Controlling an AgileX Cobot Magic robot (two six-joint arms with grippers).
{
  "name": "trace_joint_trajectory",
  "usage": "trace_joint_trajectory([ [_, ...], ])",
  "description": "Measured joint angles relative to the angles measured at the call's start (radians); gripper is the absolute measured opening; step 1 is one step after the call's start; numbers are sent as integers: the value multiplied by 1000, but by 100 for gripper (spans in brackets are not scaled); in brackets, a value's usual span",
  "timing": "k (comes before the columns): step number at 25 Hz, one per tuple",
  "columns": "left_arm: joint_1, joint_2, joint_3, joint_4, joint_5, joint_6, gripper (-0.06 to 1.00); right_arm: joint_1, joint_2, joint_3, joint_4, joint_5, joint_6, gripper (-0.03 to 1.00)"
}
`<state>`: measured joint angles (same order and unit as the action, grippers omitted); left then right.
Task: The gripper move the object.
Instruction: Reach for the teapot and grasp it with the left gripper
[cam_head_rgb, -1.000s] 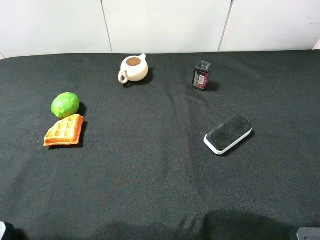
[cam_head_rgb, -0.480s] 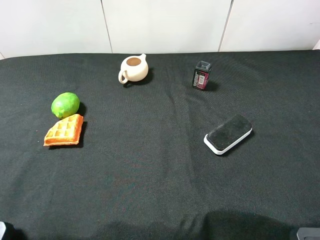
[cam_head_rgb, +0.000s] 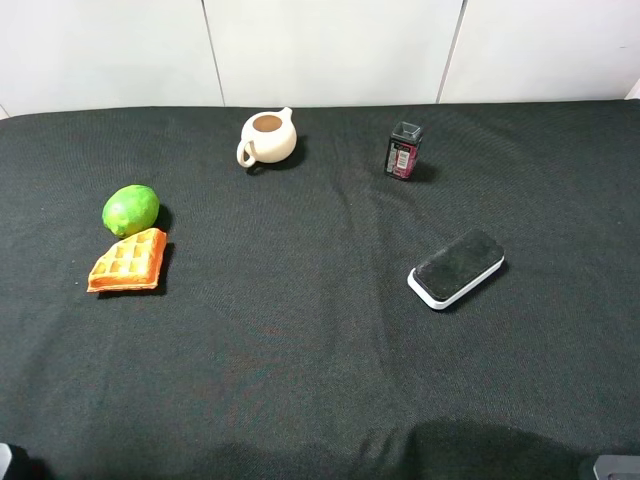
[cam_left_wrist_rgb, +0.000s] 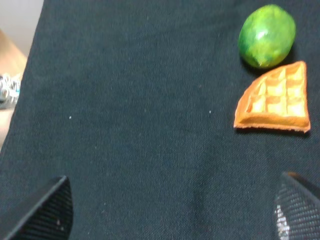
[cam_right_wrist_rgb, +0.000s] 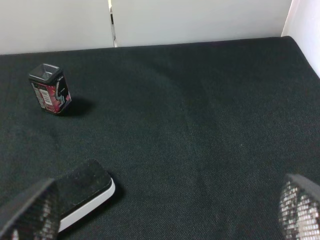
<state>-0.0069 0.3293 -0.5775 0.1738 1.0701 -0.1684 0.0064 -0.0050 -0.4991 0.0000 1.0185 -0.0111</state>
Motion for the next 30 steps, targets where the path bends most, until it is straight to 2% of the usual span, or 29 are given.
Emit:
trace_joint_trajectory([
  [17,0,590,-275,0,-31,-1,79,0,0,0,0,0,0,66],
  [23,0,739,-320,-18,-124,-1,79,0,0,0,0,0,0,66],
  [30,0,917,-392,-34,-166,-1,79,0,0,0,0,0,0,66],
])
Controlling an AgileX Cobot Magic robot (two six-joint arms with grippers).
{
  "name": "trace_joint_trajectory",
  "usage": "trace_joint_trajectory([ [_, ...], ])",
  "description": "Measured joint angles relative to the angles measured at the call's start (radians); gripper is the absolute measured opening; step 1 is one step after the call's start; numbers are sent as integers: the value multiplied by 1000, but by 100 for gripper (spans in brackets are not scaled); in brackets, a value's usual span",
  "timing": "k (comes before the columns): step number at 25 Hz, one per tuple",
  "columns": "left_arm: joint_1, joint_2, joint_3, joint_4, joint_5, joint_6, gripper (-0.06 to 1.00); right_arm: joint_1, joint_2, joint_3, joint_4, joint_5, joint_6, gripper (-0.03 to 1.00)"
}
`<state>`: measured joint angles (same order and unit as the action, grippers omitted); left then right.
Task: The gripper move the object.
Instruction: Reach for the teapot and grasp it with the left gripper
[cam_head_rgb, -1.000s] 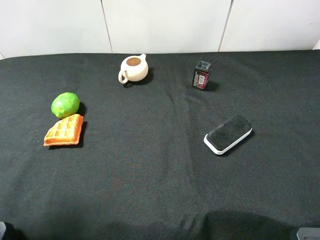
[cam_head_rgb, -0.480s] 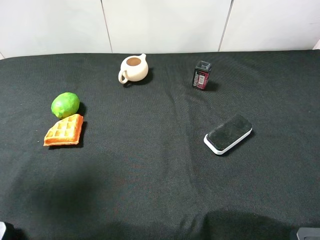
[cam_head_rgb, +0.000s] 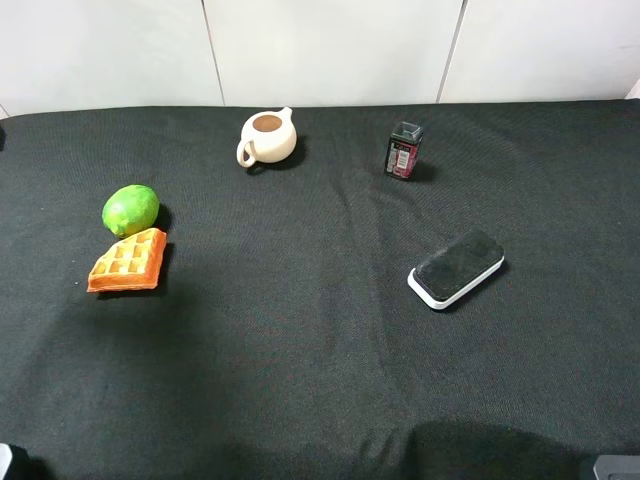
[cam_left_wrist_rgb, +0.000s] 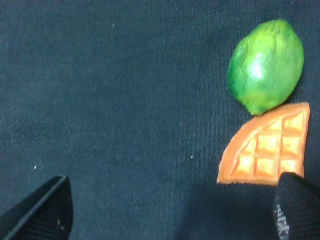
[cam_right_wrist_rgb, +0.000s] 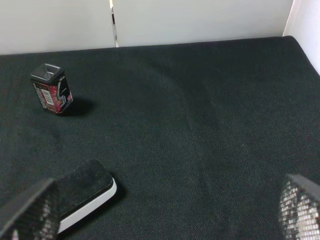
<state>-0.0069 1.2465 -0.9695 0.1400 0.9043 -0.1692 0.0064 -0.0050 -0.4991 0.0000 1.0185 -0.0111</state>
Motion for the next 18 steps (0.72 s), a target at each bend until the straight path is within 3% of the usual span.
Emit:
trace_joint_trajectory([
  [18,-15,369,-305,-15,-39,-2,79,0,0,0,0,0,0,66],
])
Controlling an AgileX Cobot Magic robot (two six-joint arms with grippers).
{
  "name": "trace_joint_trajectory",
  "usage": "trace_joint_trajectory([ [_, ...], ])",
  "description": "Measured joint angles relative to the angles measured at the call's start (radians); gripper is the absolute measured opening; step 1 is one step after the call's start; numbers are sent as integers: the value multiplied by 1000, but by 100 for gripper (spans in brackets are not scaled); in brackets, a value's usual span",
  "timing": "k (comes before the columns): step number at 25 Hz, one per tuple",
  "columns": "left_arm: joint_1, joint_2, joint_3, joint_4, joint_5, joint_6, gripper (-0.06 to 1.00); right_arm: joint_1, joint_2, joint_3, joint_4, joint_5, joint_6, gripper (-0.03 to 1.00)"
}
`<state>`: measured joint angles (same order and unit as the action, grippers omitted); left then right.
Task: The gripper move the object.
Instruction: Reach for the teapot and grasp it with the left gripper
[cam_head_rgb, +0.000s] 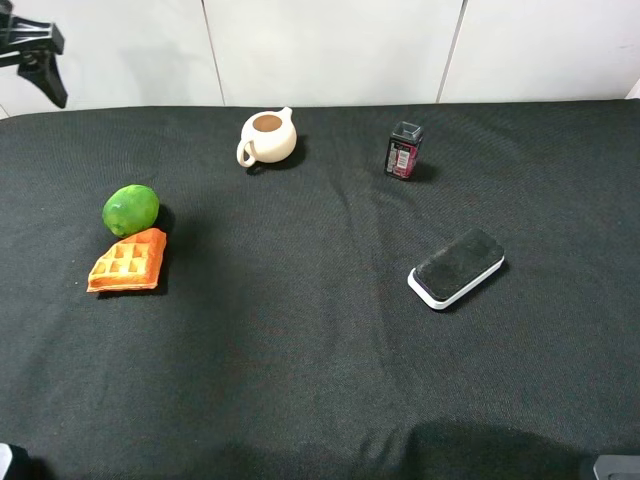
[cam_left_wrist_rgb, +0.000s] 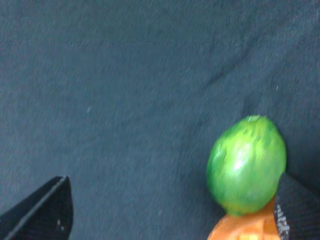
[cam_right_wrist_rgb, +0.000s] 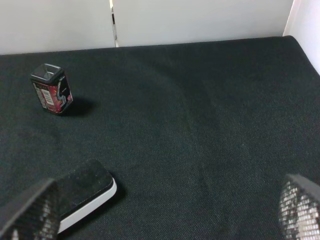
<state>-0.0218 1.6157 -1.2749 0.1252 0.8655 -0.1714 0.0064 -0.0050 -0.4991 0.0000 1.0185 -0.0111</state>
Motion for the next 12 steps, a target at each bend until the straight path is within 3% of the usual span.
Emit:
trace_joint_trajectory([
  [12,-163,228,-221,0,6,-3,79,0,0,0,0,0,0,66],
])
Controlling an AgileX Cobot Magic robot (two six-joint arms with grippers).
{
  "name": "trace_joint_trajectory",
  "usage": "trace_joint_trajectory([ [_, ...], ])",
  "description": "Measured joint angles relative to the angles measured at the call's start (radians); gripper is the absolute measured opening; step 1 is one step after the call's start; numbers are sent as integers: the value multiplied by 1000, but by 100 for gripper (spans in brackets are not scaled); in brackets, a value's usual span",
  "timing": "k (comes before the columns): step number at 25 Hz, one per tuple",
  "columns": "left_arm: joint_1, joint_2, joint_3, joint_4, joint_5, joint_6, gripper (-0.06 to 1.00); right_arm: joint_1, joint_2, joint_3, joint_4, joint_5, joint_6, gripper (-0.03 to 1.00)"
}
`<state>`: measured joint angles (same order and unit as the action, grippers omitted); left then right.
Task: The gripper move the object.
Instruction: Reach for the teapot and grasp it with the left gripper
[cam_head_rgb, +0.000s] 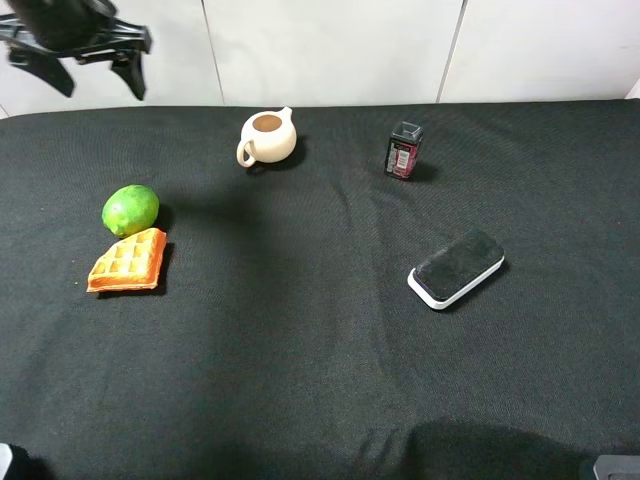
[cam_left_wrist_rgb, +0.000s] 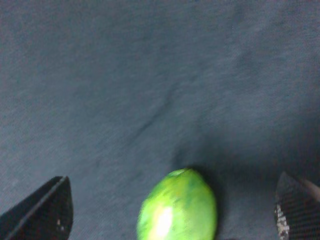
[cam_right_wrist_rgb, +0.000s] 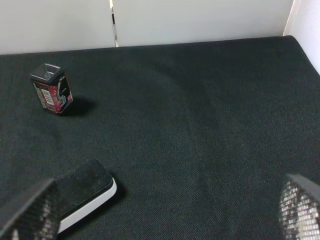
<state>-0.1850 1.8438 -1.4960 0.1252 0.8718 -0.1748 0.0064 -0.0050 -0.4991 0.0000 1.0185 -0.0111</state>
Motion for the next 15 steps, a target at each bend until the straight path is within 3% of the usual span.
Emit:
trace_joint_trajectory([
  [7,-96,95,-94,0,14,-19,79,0,0,0,0,0,0,66],
  [15,-144,201,-195,0,15,-20,79,0,0,0,0,0,0,66],
])
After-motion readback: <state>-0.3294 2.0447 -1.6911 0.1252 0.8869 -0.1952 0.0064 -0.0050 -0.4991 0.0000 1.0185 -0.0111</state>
